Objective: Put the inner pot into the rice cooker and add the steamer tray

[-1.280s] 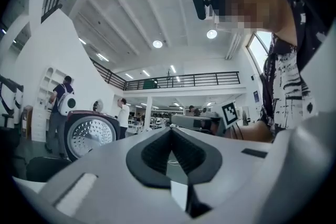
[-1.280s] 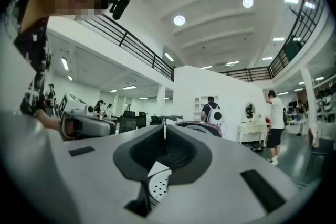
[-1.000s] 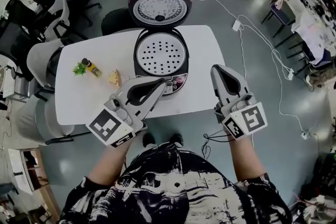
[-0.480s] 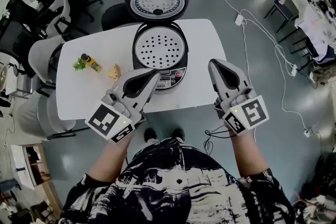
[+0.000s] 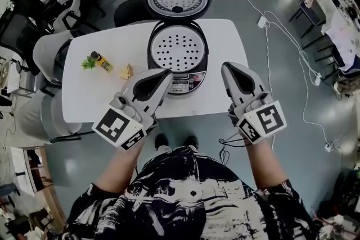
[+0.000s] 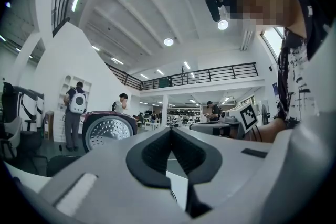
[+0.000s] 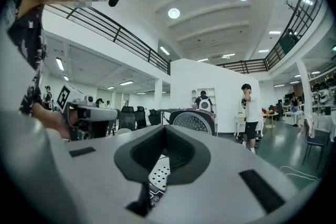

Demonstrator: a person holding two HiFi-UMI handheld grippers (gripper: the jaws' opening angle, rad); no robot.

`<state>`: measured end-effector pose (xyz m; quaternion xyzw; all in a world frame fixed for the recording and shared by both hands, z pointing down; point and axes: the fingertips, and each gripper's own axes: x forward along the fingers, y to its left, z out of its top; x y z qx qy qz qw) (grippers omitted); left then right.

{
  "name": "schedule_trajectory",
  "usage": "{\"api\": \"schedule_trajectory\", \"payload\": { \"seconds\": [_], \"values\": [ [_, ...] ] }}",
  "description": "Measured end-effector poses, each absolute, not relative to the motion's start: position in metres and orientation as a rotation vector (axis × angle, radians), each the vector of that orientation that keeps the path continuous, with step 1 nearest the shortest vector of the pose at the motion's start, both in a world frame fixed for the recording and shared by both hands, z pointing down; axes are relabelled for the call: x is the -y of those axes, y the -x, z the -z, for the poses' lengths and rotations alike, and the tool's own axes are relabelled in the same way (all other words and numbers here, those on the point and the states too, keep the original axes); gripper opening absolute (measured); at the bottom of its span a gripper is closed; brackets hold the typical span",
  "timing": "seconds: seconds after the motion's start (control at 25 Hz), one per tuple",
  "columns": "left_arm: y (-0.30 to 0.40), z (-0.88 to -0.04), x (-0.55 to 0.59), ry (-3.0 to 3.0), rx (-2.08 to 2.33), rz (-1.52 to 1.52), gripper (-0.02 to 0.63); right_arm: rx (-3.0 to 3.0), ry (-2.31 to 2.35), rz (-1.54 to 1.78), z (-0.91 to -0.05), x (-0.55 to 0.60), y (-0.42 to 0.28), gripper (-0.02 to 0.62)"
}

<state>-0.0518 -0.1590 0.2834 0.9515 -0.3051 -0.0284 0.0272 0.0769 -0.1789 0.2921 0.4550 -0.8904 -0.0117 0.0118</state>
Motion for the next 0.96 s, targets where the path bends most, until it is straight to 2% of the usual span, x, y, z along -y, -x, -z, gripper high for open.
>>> {"api": "schedule_trajectory", "payload": {
  "seconds": [0.96],
  "values": [
    [0.061,-0.285,0.161,-2.927,0.949,0.108,0.005,2.800,-1.359,0.031,-0.294,0.185,-0.048,-0.003]
  ]
}}
